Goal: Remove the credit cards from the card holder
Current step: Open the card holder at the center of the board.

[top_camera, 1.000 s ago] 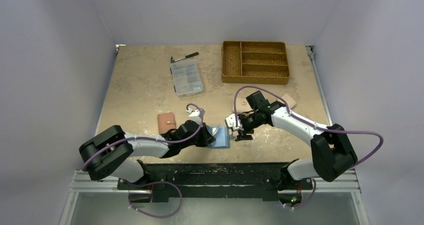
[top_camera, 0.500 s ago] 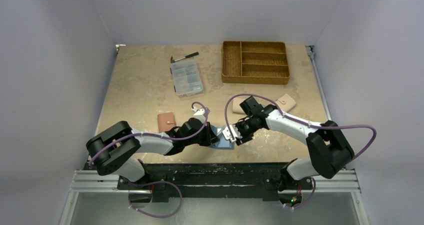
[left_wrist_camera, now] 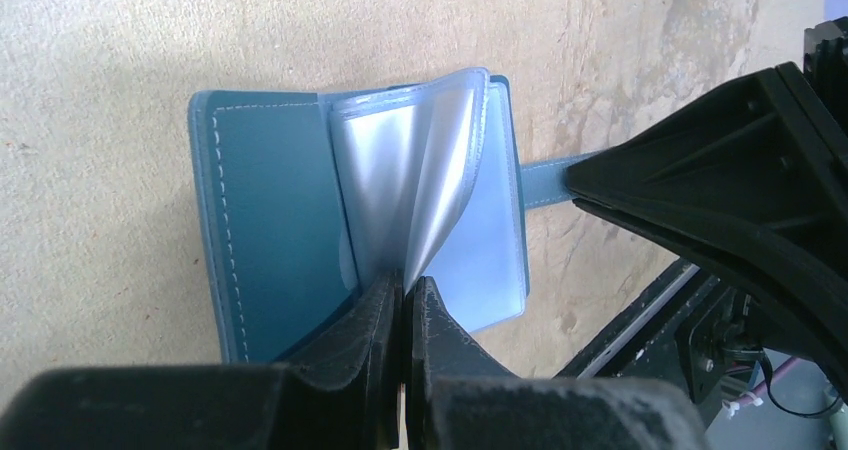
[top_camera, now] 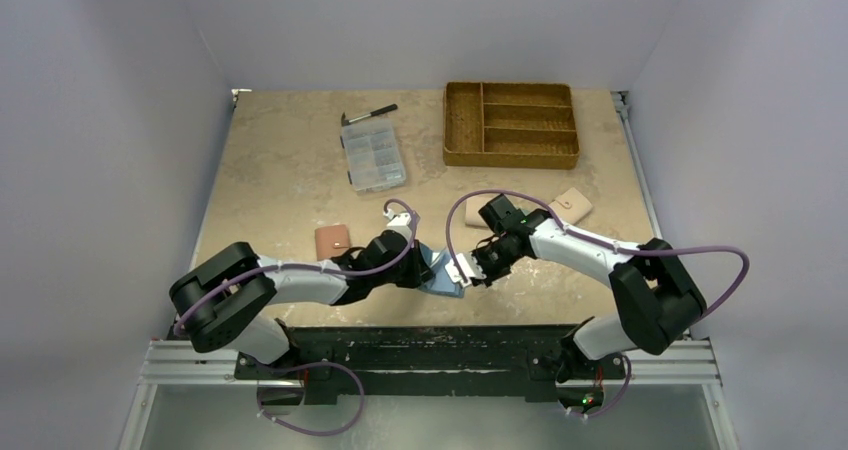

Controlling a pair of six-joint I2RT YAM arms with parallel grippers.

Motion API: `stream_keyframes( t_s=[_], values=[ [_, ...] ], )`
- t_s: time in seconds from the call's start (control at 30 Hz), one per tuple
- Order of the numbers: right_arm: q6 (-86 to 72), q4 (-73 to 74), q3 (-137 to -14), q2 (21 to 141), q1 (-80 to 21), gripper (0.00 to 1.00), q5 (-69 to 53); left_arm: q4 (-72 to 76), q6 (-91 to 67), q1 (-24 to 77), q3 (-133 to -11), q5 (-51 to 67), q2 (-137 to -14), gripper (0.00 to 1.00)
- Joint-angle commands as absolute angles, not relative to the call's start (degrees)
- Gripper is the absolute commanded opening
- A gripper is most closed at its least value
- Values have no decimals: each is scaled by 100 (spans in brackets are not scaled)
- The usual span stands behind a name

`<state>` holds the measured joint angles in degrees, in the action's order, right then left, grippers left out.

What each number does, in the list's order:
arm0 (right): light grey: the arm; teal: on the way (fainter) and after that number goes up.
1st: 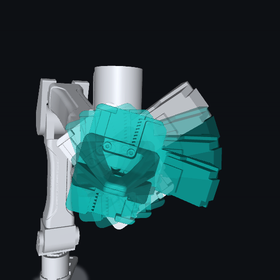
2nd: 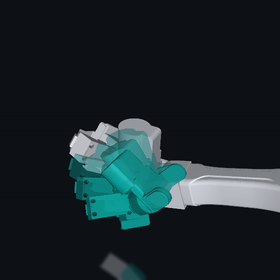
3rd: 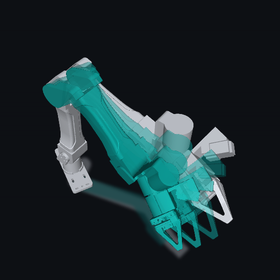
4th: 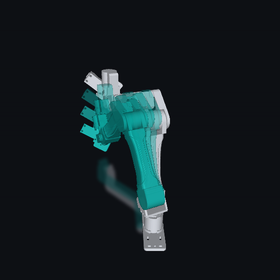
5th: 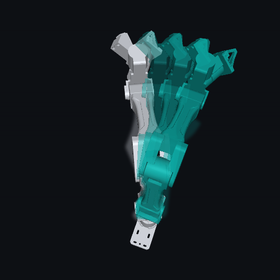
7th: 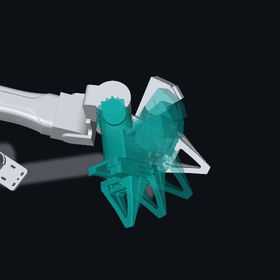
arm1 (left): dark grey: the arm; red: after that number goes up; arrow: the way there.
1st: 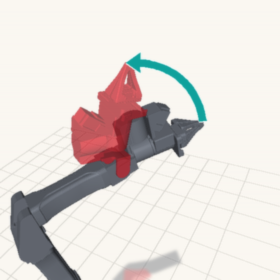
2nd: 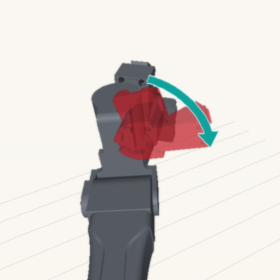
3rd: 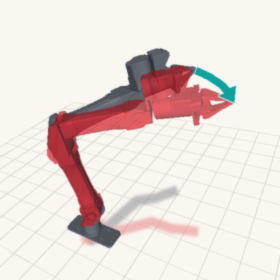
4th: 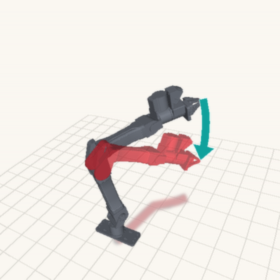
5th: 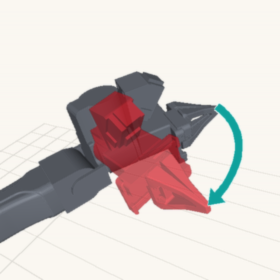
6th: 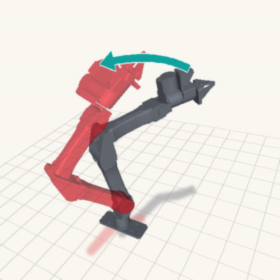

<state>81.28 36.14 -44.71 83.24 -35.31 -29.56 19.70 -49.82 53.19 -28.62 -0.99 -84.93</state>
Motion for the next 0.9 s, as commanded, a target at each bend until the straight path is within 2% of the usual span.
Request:
stream_keyframes(
  t_s=[0.0, 0.03, 0.2, 0.3, 0.43, 0.67, 0.87],
  values=[
    [8137, 3634, -4516, 8350, -3552, 4, -2878, 1476, -4719, 5247, -3079, -466, -8416, 1],
    [8119, 3645, -4531, 8345, -3554, 0, -2901, 1395, -4689, 5248, -3117, -509, -8404, 5],
    [8042, 3855, -4645, 8002, -3553, 0, -3322, 931, -4523, 5248, -3335, -739, -8310, 29],
    [7910, 3902, -4686, 7615, -3556, 0, -3616, 654, -4367, 5241, -3437, -875, -8187, 39],
    [7692, 3838, -4701, 7233, -3539, 0, -3831, 381, -4241, 5244, -3529, -1061, -8120, 43],
    [7349, 3702, -4805, 7093, -3463, 0, -3925, 240, -4285, 5238, -3604, -1228, -8138, 45],
    [7295, 3635, -4769, 7004, -3352, 0, -4000, 40, -4351, 5238, -3573, -1371, -7425, 56]
  ],
)
